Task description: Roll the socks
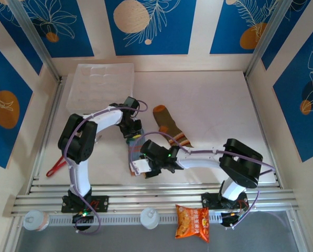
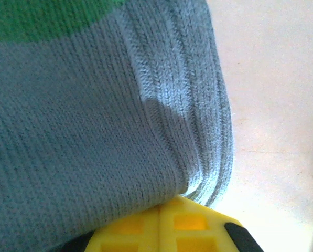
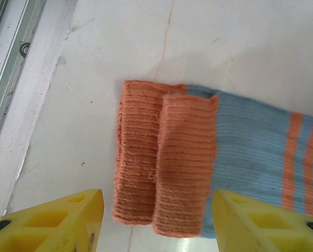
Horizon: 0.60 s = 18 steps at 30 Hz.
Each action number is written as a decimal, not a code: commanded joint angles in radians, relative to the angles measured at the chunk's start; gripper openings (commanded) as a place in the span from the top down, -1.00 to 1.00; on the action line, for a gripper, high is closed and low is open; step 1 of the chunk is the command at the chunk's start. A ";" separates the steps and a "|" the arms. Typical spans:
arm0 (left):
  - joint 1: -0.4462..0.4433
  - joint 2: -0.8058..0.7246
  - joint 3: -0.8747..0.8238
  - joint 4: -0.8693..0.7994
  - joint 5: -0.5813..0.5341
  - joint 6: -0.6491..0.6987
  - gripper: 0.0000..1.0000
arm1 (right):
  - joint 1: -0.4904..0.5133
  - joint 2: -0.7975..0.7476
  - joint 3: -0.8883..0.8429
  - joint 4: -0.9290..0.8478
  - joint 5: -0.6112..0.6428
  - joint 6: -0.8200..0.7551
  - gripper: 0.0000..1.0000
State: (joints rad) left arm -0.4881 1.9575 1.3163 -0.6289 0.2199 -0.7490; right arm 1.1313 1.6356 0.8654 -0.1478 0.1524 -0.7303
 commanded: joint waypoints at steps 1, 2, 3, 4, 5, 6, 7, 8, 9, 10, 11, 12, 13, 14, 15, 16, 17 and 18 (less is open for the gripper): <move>-0.012 -0.039 0.026 -0.072 -0.041 0.017 0.84 | 0.006 0.024 -0.011 -0.019 -0.051 0.049 -0.13; -0.011 -0.054 0.029 -0.080 -0.048 0.015 0.82 | 0.006 0.028 -0.014 -0.019 -0.054 0.055 -0.12; -0.012 -0.070 0.029 -0.085 -0.053 0.013 0.79 | 0.006 0.034 -0.015 -0.017 -0.054 0.062 -0.12; -0.011 -0.086 0.029 -0.091 -0.056 0.009 0.76 | 0.006 0.041 -0.014 -0.015 -0.053 0.067 -0.11; -0.012 -0.099 0.028 -0.096 -0.059 0.005 0.75 | 0.005 0.052 -0.011 -0.018 -0.056 0.071 -0.06; -0.012 -0.113 0.027 -0.103 -0.062 0.001 0.72 | 0.007 0.062 -0.006 -0.025 -0.060 0.076 0.00; -0.012 -0.129 0.025 -0.110 -0.065 -0.005 0.69 | 0.006 0.073 0.002 -0.031 -0.062 0.086 0.09; -0.010 -0.146 0.019 -0.117 -0.069 -0.012 0.64 | 0.007 0.081 0.006 -0.034 -0.062 0.096 0.16; -0.010 -0.166 0.013 -0.122 -0.073 -0.017 0.60 | 0.006 0.089 0.009 -0.034 -0.063 0.108 0.25; -0.008 -0.185 0.005 -0.126 -0.078 -0.025 0.56 | 0.006 0.095 0.013 -0.037 -0.063 0.117 0.34; -0.005 -0.208 -0.006 -0.132 -0.084 -0.034 0.53 | 0.006 0.103 0.014 -0.037 -0.060 0.134 0.42; 0.000 -0.235 -0.018 -0.136 -0.091 -0.045 0.49 | 0.006 0.108 0.015 -0.040 -0.059 0.152 0.49; 0.007 -0.263 -0.033 -0.139 -0.095 -0.060 0.45 | 0.006 0.108 0.014 -0.041 -0.059 0.162 0.55; 0.015 -0.287 -0.048 -0.141 -0.097 -0.074 0.42 | 0.007 0.110 0.014 -0.043 -0.060 0.172 0.61; 0.027 -0.315 -0.069 -0.141 -0.095 -0.092 0.39 | 0.006 0.108 0.013 -0.044 -0.060 0.182 0.66; 0.038 -0.344 -0.087 -0.143 -0.093 -0.108 0.36 | 0.007 0.108 0.014 -0.047 -0.060 0.191 0.70; 0.049 -0.375 -0.108 -0.146 -0.091 -0.125 0.34 | 0.007 0.108 0.015 -0.050 -0.061 0.198 0.75; 0.060 -0.406 -0.131 -0.147 -0.089 -0.138 0.33 | 0.006 0.108 0.021 -0.057 -0.063 0.204 0.80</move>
State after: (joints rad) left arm -0.4660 1.6375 1.2465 -0.7261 0.1478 -0.8215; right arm 1.1313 1.7142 0.8787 -0.1455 0.1158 -0.5785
